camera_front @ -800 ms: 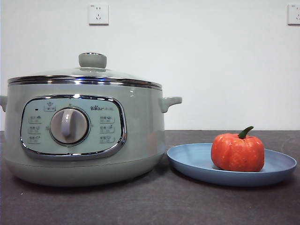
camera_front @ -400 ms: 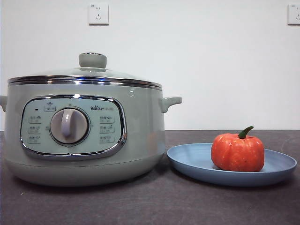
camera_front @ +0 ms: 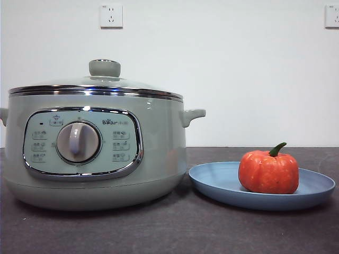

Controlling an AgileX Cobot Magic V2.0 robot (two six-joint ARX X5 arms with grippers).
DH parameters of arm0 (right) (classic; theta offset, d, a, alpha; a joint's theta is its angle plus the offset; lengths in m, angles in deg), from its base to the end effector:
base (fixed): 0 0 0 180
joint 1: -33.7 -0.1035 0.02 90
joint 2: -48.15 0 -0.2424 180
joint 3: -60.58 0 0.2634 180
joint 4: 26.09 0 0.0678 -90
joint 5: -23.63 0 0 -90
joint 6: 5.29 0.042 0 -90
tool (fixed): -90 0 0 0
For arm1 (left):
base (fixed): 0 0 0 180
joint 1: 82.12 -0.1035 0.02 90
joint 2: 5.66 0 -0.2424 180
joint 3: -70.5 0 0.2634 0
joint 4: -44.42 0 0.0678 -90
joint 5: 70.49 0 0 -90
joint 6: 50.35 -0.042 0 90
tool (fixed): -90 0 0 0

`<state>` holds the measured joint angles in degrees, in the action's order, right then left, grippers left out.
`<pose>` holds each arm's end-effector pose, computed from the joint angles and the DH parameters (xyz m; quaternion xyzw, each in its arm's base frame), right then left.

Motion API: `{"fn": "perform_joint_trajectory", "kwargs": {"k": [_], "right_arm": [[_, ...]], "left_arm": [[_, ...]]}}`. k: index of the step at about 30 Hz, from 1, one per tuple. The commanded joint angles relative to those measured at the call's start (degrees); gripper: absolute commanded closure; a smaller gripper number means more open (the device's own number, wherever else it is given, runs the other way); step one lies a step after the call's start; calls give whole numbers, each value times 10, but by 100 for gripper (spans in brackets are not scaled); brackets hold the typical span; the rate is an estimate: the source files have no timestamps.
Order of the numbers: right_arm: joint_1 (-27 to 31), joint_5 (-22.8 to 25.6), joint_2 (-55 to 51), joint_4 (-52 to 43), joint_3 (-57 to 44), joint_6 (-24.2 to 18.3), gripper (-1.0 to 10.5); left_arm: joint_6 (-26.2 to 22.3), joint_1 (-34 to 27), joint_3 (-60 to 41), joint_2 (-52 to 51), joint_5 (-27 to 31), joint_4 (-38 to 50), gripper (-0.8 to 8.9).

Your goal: Take the pumpkin out from the steamer,put the pumpkin in the blue plate,close the lid

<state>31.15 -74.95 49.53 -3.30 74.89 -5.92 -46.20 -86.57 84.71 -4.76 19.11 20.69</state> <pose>0.1417 0.0126 0.1496 -0.0009 0.0853 0.0971 0.9916 0.1415 0.0107 0.1481 -0.0399 0.0894 0.0385 0.9945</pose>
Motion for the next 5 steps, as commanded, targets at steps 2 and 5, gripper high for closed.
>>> {"fn": "perform_joint_trajectory", "kwargs": {"k": [2, 5], "right_arm": [[1, 0, 1, 2, -7, 7, 945], [1, 0, 1, 2, -7, 7, 945]], "left_arm": [[4, -1, -9, -1, 2, 2, 817], [4, -1, -9, -1, 2, 1, 817]]}}
